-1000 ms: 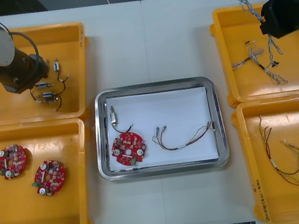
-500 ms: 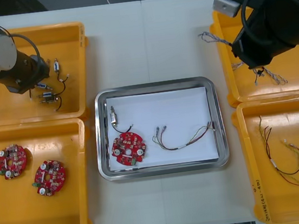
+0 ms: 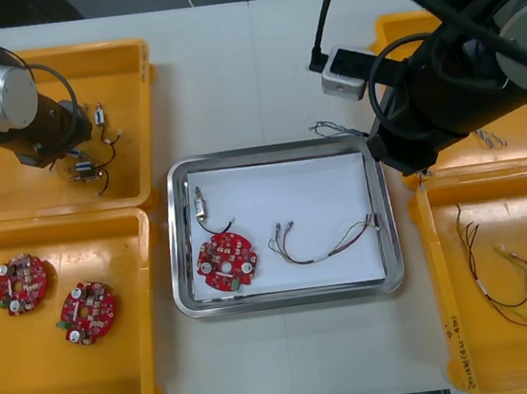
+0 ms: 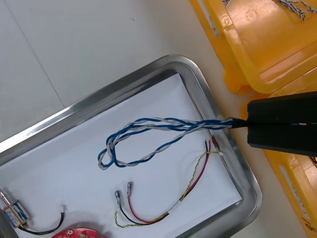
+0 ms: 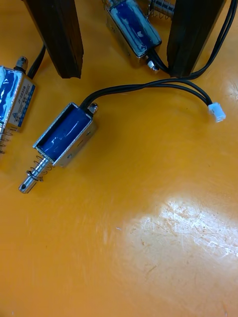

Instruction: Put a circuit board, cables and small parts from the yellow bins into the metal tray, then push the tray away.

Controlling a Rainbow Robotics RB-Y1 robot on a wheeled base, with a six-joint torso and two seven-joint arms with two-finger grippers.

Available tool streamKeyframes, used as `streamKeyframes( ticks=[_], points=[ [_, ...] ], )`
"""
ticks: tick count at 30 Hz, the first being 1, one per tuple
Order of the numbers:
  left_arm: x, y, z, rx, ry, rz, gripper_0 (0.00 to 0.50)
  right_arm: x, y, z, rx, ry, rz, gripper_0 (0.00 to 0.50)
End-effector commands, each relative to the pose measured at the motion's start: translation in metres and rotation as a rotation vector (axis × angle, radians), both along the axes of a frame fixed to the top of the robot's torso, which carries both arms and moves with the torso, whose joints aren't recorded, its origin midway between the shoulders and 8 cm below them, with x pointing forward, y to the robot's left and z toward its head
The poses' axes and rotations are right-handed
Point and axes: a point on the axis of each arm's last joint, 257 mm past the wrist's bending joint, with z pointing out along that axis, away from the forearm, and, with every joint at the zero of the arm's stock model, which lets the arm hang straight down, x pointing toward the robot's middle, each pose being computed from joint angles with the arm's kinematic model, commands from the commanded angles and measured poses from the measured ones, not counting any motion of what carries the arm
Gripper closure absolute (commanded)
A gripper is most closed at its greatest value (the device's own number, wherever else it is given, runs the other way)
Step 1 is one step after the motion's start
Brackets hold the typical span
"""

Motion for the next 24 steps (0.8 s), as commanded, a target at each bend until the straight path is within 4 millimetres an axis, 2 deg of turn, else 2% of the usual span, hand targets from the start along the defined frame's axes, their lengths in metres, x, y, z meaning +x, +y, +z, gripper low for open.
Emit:
streamKeyframes(
  ticks=[1,8,12,13,18,24],
  points=[
    [-0.002,0.001,-0.007,0.062,0.007,-0.066,0.0,-0.006,0.023,0.003,-0.04,-0.033,0.109,0.5],
    [-0.006,0.004,-0.017,0.094,0.022,-0.076,0.0,-0.01,0.042,-0.014,-0.07,0.001,0.157,0.5],
    [-0.007,0.006,-0.022,0.108,0.021,-0.082,0.178,-0.009,0.05,-0.022,-0.124,-0.019,0.177,0.5],
    [-0.007,0.005,-0.023,0.107,0.022,-0.082,0.199,-0.008,0.052,-0.023,-0.129,-0.023,0.178,0.5],
    [-0.008,0.005,-0.024,0.106,0.022,-0.082,0.483,-0.006,0.06,-0.034,-0.163,-0.003,0.194,0.5],
    [-0.008,0.005,-0.024,0.106,0.022,-0.082,0.499,0.005,0.073,-0.044,-0.193,-0.02,0.231,0.5]
  ],
)
